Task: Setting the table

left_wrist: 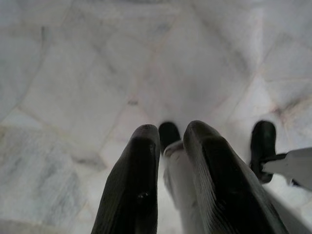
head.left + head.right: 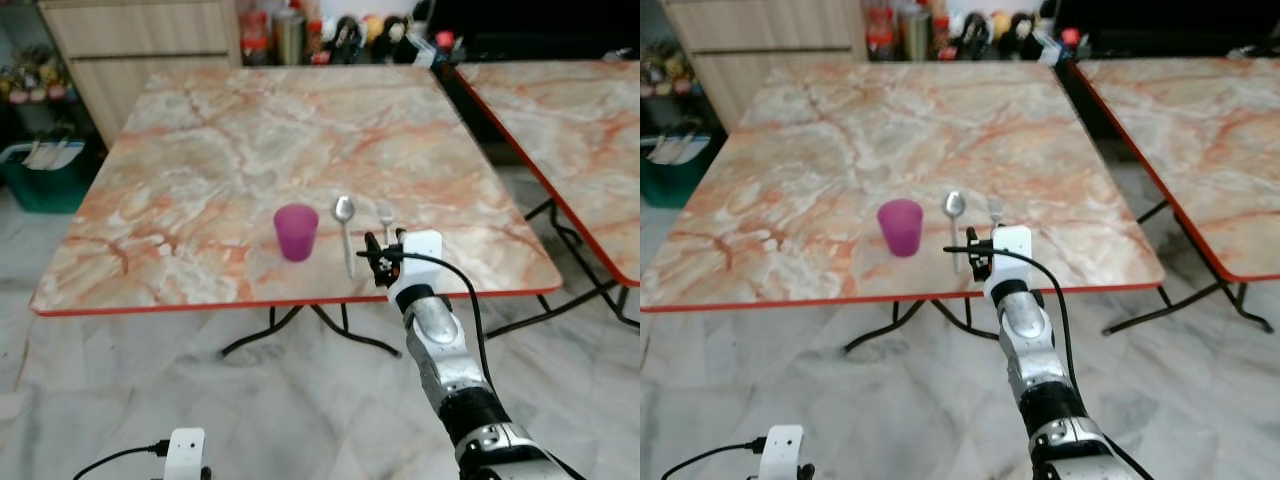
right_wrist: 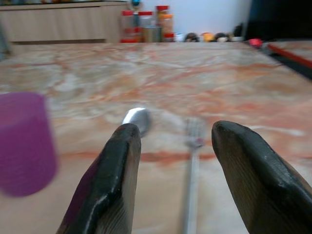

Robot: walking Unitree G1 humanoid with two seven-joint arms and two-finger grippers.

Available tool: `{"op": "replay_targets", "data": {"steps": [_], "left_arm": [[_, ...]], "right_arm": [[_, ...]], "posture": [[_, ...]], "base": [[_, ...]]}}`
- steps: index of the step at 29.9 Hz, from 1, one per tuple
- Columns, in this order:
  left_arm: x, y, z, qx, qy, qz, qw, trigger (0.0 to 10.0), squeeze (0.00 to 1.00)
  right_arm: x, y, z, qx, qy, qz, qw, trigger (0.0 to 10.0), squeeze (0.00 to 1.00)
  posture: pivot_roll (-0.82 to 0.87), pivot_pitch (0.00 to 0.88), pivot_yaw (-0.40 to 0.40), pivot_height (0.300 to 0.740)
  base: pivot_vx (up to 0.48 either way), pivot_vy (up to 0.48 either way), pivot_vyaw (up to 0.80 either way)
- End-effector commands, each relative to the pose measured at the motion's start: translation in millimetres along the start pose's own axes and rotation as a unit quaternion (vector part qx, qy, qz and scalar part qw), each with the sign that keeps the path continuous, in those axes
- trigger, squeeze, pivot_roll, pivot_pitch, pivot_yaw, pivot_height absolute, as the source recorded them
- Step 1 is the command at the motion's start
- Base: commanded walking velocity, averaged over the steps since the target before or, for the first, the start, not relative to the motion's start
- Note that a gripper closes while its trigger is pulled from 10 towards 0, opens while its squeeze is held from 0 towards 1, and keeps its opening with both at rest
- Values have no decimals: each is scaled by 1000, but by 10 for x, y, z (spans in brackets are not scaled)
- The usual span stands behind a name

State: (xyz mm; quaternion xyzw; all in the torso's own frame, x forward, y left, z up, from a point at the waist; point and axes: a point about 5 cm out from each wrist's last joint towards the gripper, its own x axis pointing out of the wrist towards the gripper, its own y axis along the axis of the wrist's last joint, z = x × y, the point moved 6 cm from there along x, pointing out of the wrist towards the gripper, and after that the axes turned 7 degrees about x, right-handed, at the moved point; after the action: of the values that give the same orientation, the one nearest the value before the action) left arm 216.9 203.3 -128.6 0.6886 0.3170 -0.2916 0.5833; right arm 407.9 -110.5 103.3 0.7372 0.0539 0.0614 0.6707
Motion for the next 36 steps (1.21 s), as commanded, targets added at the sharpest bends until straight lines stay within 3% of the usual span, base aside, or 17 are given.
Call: {"op": "replay_targets", "data": {"steps": [1,8,28,36], "left_arm": [[-14,-74,-21,1,4,-10,1000,10000,0],[-8,-49,-19,6,2,-7,1000,10000,0],[-21,-93,-30,-4,7,-11,1000,10000,0],[-21,-89,-41,-3,8,-10,1000,10000,0]], "right_arm": [[19,3,-27,2,1,0,1000,10000,0],[35,14,-112,14,10,5,1000,10000,0],[42,81,-126,28,7,25,999,10000,0],[37,104,-127,29,7,33,999,10000,0]], "posture": [[85,35,-42,740],[86,33,-38,740],[91,86,-40,740],[93,90,-40,740]], "base": [[255,0,0],[258,0,0],[265,0,0],[285,0,-373]]}}
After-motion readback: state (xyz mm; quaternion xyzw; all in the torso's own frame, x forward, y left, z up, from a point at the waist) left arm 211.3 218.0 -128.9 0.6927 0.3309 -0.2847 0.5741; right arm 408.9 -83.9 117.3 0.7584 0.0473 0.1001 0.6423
